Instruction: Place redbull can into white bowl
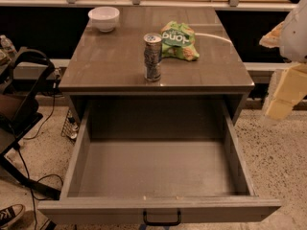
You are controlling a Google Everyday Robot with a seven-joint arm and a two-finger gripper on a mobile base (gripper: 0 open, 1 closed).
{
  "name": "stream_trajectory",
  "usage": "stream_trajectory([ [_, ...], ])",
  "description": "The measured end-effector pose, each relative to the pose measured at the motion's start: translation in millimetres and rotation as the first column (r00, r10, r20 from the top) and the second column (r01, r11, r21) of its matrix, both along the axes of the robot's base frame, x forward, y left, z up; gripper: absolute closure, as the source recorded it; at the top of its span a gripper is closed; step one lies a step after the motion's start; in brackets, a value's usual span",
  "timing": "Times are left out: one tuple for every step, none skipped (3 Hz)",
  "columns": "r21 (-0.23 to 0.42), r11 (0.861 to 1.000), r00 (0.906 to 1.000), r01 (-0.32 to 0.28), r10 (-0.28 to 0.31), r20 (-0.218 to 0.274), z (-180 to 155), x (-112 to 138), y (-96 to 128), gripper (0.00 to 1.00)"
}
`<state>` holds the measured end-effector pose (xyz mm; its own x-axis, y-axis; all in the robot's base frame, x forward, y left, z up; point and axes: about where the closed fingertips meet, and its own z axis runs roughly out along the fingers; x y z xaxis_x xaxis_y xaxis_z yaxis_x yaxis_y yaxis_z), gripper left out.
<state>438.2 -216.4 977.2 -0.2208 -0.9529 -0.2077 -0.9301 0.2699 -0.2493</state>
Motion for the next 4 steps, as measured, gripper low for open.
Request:
stream_trajectory([
  [0.000,1.000,1.0000,0.000,0.000,0.000,0.0,0.0,0.0,0.00],
  [0.107,0.992,0.9979,0.060,-0.062,0.019,1.4,15.0,2.0,0.00],
  [0.299,0.946,0.9857,0.128,-0.154,0.067,-1.8,30.6,3.4,0.00],
  [0.476,0.868,0.9716,0.139,-0.213,0.104,-19.6,43.2,4.5,0.00],
])
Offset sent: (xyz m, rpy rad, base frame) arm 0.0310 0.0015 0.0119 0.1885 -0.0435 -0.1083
